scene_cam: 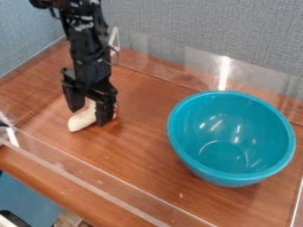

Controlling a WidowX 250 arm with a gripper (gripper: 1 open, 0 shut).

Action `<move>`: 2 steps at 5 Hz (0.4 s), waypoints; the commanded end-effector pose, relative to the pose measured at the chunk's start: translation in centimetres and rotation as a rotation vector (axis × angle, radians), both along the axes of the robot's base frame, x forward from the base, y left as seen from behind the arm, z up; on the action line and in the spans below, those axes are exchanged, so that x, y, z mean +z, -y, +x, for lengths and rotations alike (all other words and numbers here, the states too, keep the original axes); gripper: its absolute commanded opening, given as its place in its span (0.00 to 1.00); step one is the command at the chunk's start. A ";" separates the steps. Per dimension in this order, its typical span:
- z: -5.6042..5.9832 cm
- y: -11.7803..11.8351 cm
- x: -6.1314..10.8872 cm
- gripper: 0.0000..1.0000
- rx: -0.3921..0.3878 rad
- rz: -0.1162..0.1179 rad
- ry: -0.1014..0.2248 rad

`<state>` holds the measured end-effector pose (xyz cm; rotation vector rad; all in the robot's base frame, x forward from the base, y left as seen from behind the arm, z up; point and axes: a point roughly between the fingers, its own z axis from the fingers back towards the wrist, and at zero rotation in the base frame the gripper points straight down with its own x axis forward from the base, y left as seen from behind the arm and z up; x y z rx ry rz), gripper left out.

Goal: Put the mushroom in the blue bowl

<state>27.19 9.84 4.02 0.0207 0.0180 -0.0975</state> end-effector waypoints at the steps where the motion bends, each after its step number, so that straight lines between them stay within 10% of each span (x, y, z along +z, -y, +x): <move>1: 0.6 -0.1 0.3 1.00 -0.005 0.012 0.025; 2: 0.6 -0.1 -0.3 1.00 -0.002 0.011 0.016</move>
